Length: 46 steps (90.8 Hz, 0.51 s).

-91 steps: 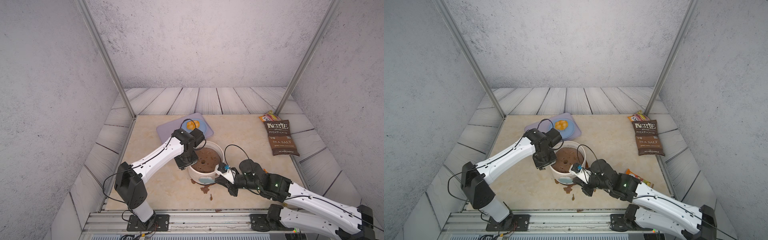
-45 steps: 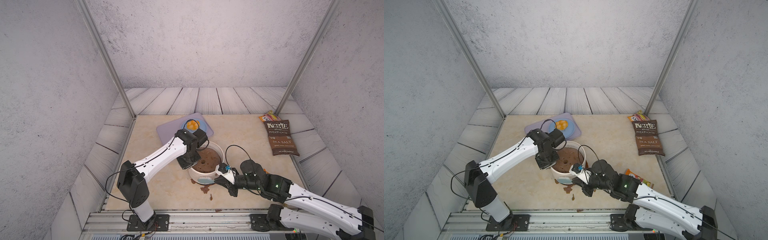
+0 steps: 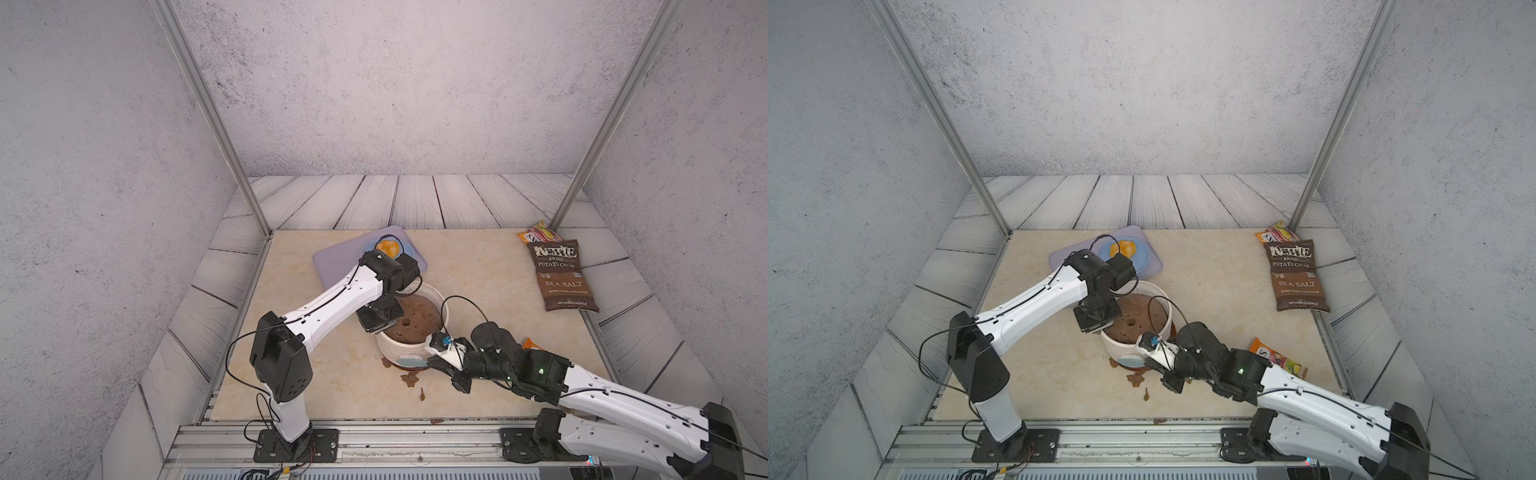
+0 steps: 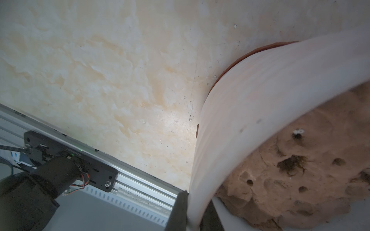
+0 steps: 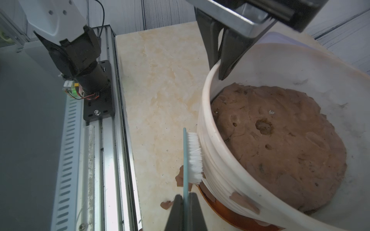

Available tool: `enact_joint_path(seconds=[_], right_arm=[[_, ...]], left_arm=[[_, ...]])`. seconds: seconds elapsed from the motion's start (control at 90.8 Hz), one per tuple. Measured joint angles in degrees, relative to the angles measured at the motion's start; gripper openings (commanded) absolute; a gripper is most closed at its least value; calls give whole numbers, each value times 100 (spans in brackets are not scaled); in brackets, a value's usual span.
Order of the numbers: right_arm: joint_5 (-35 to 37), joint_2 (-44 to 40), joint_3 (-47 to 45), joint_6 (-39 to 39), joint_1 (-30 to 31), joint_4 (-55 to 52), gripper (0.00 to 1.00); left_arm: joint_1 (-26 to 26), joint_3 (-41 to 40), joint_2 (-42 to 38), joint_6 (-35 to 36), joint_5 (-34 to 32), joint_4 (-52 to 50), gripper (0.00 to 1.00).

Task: Scrub the dried mud off the ceramic pot
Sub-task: Rotate the pot on the tray.

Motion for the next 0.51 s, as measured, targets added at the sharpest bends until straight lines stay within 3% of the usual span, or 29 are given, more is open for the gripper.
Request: enact_joint_path(seconds=[0.506], right_arm=[[737,850,-76,-103,87,319,0]], left_arm=[[90,146,146,691,-186,129,0]])
